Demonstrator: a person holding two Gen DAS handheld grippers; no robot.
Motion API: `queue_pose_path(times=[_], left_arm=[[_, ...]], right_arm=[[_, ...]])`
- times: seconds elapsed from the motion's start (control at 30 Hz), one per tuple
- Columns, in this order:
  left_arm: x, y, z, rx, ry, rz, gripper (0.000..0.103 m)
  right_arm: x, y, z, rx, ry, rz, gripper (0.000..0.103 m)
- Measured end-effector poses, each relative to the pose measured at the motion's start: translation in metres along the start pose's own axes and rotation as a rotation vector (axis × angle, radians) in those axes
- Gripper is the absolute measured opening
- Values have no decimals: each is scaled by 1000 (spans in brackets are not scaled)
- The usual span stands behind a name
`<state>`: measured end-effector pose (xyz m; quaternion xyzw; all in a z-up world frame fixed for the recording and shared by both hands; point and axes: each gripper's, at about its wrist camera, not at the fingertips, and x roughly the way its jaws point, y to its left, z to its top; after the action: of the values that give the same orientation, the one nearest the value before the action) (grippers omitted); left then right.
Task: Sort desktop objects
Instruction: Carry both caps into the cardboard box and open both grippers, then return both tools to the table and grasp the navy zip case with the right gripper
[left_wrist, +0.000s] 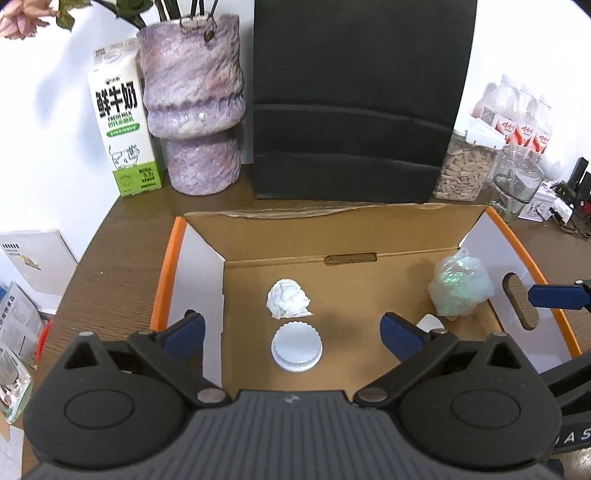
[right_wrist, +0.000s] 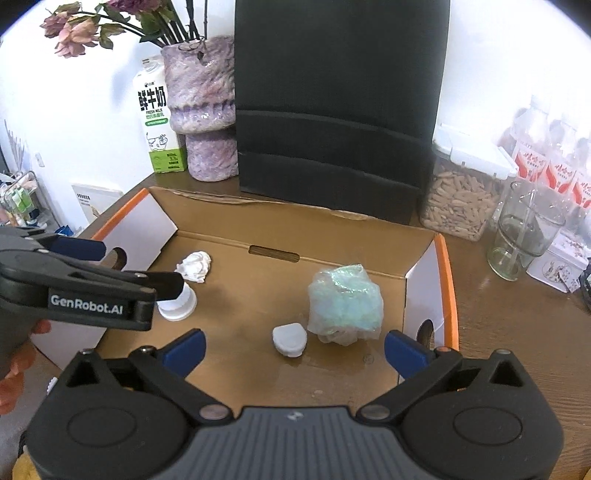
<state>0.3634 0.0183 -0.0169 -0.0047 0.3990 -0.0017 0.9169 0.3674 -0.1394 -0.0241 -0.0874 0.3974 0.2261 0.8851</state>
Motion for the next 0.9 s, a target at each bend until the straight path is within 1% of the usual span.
queue_pose_path(times=[0.3,0.47,0.7,0.9], left_arm=[[-48,-3,-7,27,-76,9,103],[-77,-5,-19,37,-111,16,103],[-111,-2,-48,55,-142,46,103],[-138,-2,-82,72,-169,48,103]], right_arm=[[-42,4,-7,-16,-59,-11,103],[-71,6,-15,-15,-95,-15,103],[-107,12,-41,-8,-138,-18,103],[-133,17,-72,-4,-169,-30,103]])
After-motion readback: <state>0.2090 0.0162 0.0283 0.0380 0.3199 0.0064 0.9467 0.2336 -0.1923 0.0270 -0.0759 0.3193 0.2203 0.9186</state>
